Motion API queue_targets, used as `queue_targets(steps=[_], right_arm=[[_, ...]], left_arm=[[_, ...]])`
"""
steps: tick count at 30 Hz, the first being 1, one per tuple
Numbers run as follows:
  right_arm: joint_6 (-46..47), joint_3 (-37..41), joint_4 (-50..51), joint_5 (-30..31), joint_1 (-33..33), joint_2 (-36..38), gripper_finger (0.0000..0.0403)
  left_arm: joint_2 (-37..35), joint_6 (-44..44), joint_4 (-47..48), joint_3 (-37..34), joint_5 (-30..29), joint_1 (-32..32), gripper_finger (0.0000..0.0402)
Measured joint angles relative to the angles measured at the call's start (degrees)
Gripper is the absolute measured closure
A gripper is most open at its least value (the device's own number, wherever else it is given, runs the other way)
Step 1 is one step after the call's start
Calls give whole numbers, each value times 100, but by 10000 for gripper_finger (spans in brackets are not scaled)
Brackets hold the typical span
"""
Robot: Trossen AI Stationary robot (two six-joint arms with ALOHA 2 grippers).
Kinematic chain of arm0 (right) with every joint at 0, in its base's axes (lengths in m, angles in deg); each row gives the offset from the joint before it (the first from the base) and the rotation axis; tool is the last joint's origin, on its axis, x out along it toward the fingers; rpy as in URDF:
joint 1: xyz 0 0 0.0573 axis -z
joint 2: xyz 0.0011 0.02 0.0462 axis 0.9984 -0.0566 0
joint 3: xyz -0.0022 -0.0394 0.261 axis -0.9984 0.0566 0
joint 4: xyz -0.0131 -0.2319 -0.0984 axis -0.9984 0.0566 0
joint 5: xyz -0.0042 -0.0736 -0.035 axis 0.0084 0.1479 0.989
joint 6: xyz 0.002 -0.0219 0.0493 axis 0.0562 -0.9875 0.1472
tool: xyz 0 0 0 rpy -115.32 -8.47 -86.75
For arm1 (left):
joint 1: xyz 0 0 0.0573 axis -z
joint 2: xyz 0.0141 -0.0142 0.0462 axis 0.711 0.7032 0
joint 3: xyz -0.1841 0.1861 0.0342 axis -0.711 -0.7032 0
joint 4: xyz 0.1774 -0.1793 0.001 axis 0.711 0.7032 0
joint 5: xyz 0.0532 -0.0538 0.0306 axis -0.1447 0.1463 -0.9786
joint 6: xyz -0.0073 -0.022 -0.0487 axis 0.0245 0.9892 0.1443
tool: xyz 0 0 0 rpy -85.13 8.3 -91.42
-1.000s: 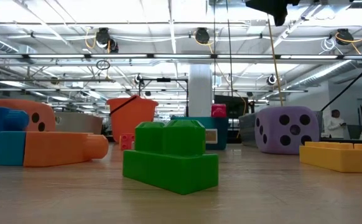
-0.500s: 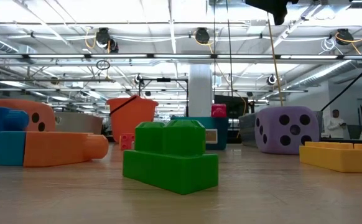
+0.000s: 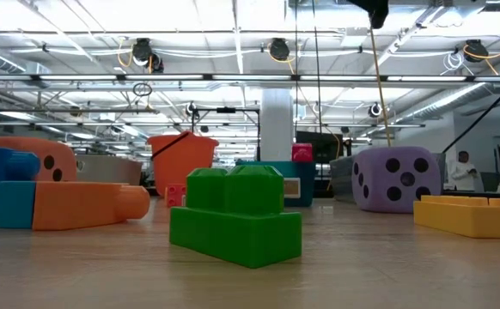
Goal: Pick & Place Toys
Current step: Put the purple dice into the black bin
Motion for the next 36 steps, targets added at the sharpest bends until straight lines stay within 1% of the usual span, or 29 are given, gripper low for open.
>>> queue_targets(steps=[4,6,8,10,14,16,21,26,28,32,34,36], right_arm=[[123,0,-147,-199,-122,-305,177],[126,-8,-318,-347,-241,-501,177],[111,-100,-329,-451,-354,-723,177],[15,-269,-252,-454,-482,-962,177],[-338,-770,222,-454,-693,-1388,177],[-464,-1014,472,-455,-776,-1548,177],[-602,-1345,660,-440,-863,-1733,177],[-574,-1353,804,-435,-863,-1639,177],[-575,-1355,930,-431,-863,-1552,177],[-580,-1357,1537,-427,-889,-1342,177],[-610,-1416,2114,-428,-967,-1249,177],[-696,-1728,3006,-432,-1057,-1263,177]], left_arm=[[1,218,2058,-2,4,-59,250],[32,389,2920,-21,-74,-71,250],[44,553,3443,-136,-205,-69,250],[32,645,3599,-348,-232,-20,250],[-96,644,3449,-946,-183,178,250],[-112,652,3230,-1311,-84,290,250],[-96,696,2196,-2273,17,493,250],[-94,691,1106,-3125,15,417,250],[-99,706,847,-3337,15,338,250],[-96,800,764,-3536,211,183,250],[-101,802,717,-3532,281,121,250],[-107,806,615,-3532,304,71,250]])
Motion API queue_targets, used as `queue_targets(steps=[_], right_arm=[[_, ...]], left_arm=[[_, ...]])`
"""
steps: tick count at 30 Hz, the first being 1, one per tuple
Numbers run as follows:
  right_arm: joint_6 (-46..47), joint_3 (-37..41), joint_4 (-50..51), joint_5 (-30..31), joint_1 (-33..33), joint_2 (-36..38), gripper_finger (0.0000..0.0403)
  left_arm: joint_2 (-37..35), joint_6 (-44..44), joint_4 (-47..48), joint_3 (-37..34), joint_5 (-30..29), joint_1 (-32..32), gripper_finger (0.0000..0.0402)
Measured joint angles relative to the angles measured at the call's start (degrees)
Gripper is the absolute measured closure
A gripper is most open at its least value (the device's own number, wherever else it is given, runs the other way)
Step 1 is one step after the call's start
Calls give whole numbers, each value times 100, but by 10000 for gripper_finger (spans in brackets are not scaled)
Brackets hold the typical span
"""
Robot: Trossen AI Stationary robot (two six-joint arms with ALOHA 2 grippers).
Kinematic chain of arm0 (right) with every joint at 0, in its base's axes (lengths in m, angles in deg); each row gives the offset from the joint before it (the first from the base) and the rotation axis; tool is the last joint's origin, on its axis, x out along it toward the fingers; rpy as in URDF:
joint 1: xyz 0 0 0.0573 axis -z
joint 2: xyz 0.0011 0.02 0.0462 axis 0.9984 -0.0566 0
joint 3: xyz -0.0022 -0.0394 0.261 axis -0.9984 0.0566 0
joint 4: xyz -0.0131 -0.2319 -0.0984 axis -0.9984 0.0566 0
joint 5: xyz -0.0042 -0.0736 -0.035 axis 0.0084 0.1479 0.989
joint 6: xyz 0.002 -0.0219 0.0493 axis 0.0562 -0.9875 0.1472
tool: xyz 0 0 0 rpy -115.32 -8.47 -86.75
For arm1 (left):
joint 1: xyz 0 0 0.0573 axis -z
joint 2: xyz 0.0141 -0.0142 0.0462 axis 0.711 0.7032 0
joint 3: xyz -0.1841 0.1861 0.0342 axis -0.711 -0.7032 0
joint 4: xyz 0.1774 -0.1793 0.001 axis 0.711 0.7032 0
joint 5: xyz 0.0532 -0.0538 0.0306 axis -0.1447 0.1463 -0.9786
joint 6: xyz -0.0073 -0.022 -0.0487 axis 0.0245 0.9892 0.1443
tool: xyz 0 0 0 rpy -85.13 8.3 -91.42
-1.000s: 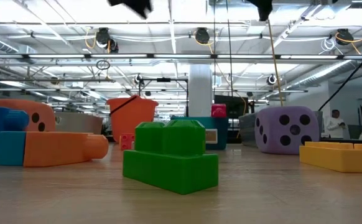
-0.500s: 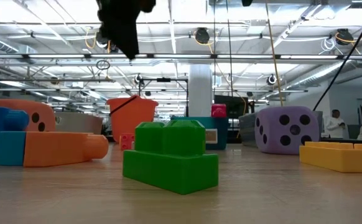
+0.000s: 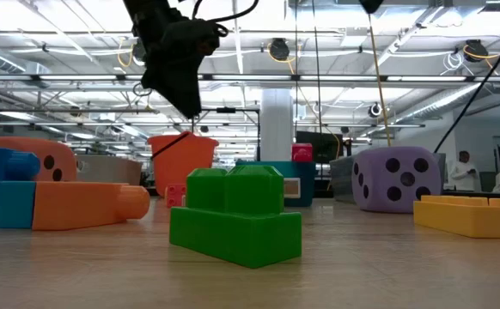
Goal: Pick & Place Toys
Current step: Put the purple dice into the black bin
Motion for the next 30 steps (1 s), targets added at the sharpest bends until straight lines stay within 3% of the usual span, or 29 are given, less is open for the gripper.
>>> queue_targets(steps=[6,12,20,26,30], right_arm=[[-425,-1303,3078,-16,-316,-797,177],[-634,-1819,4902,-24,-563,-1798,177],[-530,-1631,5045,-7,-572,-2290,177],[-550,-1614,4755,0,-543,-2303,177],[-743,-1609,4693,-2,-544,-2305,177]], left_arm=[[-43,-10,-939,0,160,-159,250],[-42,-24,-2462,4,953,-354,250],[-42,207,-3959,7,1879,-471,250],[-42,399,-4215,7,2384,-434,250],[-42,329,-4193,7,2410,-357,250]])
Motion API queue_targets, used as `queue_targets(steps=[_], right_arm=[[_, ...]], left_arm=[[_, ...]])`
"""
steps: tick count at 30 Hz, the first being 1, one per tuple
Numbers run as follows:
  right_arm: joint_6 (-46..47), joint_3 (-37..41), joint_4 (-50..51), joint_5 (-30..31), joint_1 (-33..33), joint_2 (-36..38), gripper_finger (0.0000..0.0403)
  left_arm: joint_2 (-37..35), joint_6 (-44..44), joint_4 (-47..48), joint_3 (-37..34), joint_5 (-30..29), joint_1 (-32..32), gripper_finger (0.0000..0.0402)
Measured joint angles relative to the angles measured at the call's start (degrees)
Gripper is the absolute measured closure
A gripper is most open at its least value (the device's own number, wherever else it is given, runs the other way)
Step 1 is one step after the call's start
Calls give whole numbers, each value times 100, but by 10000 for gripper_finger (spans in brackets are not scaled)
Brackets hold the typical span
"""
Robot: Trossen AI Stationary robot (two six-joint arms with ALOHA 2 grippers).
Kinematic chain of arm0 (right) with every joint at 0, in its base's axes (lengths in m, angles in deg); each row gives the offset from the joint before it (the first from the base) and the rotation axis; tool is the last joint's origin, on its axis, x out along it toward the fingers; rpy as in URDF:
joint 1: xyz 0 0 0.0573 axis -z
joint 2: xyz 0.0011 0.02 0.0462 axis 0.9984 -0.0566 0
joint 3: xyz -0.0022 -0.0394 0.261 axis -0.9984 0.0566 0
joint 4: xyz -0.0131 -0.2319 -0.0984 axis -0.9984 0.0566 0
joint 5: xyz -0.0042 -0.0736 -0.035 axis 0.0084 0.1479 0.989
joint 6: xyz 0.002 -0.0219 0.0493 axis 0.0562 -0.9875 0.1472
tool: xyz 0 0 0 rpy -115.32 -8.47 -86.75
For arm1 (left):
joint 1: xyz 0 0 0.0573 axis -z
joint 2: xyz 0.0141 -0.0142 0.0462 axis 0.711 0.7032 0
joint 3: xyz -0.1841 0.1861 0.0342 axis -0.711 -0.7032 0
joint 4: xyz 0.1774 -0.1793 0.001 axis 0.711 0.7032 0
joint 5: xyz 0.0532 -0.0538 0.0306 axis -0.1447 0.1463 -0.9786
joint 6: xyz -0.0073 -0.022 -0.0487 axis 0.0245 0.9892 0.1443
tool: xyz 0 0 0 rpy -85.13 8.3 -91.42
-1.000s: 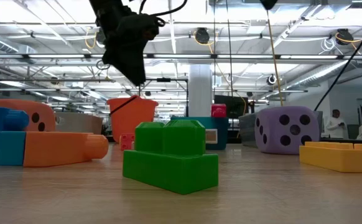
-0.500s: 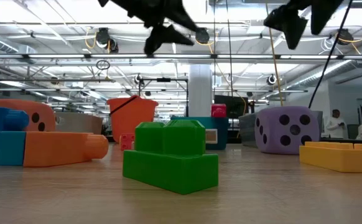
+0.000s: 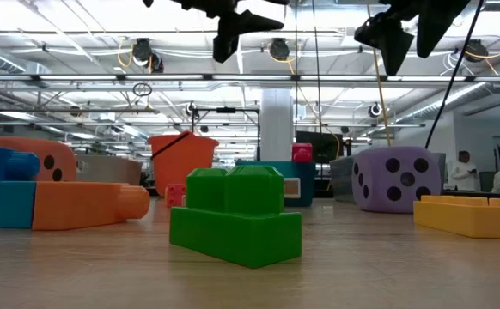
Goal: Pick & Place Toys
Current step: Put the purple dice into the black bin
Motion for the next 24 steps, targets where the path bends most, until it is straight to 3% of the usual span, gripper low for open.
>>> queue_targets(steps=[6,10,18,24], right_arm=[[-42,2,-79,2,32,2,175],[-10,4,-63,2,127,2,157],[-36,42,-61,-2,352,7,81],[-38,404,-223,-13,387,4,23]], left_arm=[[-266,-317,347,2,-108,53,250],[-570,-582,949,-1,-586,49,250],[-1072,-802,1457,0,-1290,49,250],[-1126,-796,1494,2,-1426,49,250]])
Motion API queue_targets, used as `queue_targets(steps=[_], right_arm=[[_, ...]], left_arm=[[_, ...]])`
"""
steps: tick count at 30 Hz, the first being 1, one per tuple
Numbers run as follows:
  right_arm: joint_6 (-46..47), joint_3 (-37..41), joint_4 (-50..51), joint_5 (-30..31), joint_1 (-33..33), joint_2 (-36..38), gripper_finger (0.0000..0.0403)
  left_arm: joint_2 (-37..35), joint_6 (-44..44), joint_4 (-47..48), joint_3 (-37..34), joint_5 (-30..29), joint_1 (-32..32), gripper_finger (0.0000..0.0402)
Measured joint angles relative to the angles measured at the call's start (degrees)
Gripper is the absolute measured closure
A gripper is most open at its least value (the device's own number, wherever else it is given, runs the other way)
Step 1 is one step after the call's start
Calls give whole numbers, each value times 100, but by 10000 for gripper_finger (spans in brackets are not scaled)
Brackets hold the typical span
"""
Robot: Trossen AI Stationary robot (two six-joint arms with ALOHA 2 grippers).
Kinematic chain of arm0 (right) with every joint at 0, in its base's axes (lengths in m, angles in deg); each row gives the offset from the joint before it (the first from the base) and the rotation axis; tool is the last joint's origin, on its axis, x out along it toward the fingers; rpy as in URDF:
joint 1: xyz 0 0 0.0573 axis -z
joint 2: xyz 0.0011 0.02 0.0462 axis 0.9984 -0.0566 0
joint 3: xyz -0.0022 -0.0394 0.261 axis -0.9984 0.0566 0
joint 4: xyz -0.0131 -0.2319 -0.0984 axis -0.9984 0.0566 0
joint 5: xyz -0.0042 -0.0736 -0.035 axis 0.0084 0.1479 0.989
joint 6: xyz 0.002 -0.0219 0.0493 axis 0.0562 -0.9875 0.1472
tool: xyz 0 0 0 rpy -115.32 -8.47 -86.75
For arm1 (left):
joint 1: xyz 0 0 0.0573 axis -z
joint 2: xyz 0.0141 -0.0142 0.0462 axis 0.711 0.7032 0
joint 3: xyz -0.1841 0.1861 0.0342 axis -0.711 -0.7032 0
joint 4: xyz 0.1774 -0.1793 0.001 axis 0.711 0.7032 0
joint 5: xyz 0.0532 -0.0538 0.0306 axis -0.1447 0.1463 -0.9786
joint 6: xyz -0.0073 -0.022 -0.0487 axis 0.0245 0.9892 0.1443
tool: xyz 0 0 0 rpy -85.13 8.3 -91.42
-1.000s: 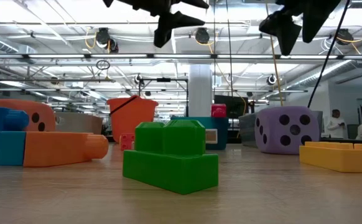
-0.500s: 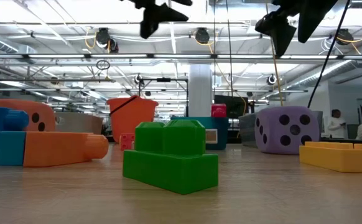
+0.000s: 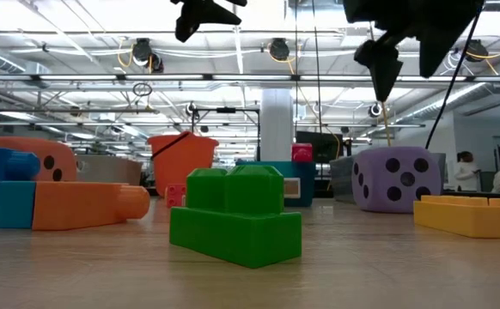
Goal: Pick & Place Toys
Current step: Put the purple dice into the black bin
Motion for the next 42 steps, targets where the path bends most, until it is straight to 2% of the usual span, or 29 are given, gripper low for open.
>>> queue_targets(steps=[3,19,29,42], right_arm=[[35,228,-246,-2,4,0,6],[453,1227,-1324,10,335,-2,4],[188,1263,-1382,12,629,-2,3],[83,1263,-1570,12,632,-2,3]], left_arm=[[0,2,14,0,0,0,250],[0,0,18,0,-109,-4,250],[0,-5,111,0,-151,-4,250],[0,-42,143,0,-259,-5,250]])
